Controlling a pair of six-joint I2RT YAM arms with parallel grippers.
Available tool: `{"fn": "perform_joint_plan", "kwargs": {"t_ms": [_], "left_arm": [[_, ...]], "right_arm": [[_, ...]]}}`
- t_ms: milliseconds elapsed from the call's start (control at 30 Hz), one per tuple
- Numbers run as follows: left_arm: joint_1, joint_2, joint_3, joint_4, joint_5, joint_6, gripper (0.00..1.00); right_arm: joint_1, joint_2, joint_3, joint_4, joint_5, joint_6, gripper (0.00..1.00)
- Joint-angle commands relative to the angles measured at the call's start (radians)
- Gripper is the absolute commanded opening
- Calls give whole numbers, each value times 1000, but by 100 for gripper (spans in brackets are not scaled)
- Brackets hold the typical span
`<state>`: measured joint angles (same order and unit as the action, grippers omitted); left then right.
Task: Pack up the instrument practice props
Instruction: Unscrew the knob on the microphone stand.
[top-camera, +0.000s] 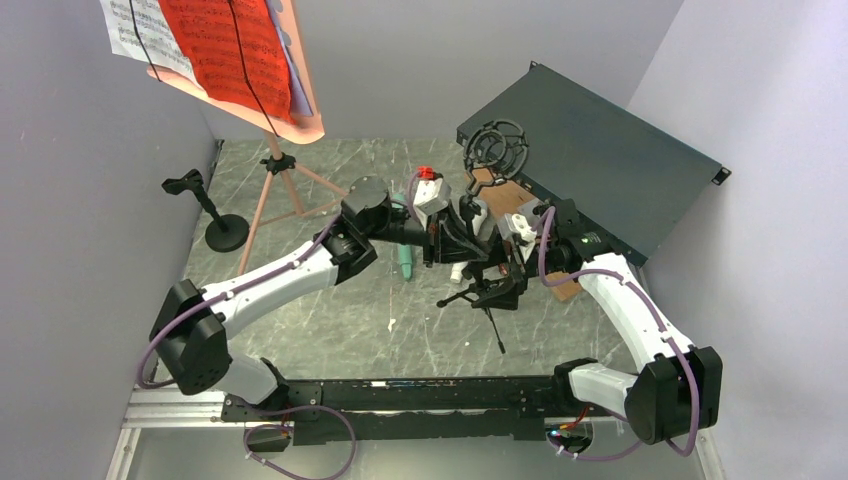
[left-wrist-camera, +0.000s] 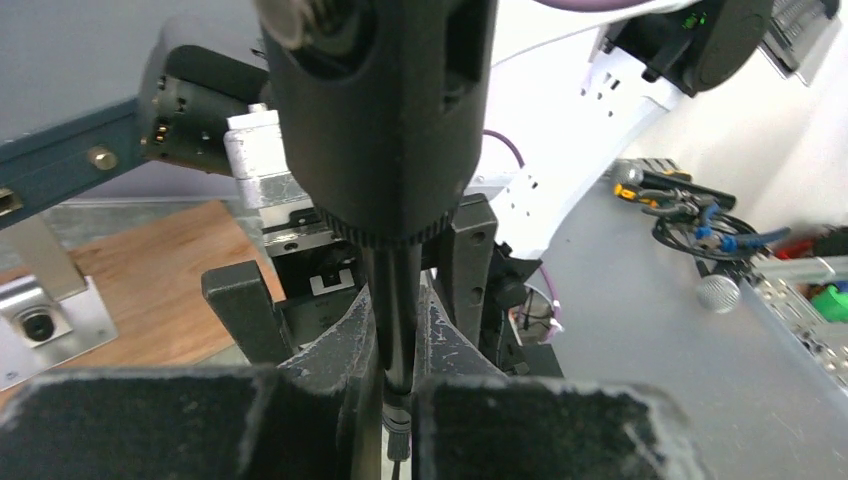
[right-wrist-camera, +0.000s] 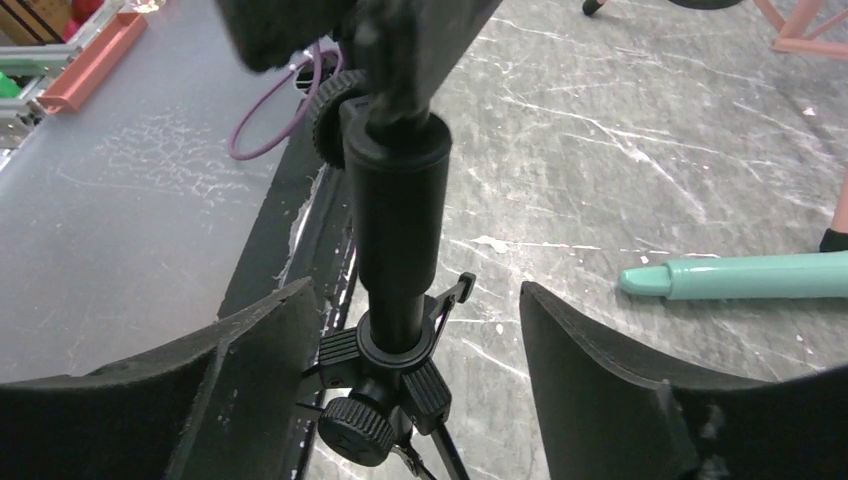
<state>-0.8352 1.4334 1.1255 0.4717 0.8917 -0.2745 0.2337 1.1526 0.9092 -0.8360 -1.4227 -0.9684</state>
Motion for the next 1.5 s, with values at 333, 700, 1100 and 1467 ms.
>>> {"fn": "perform_joint_plan", "kwargs": {"t_ms": [333,700,1100,1467], "left_arm": [[6,41,110,-25,175,30,0],[6,0,18,81,55,-40,28],[6,-251,-266,53,-316,-104,97],[-158,-376,-287,-210,-736,-202,87]], "right_arm": [[2,2,16,46,-93,52,46],[3,3,27,71,-91,96,0],[0,3,49,20,-68,52,0],[-11,9,31,125,-36,170,0]]}}
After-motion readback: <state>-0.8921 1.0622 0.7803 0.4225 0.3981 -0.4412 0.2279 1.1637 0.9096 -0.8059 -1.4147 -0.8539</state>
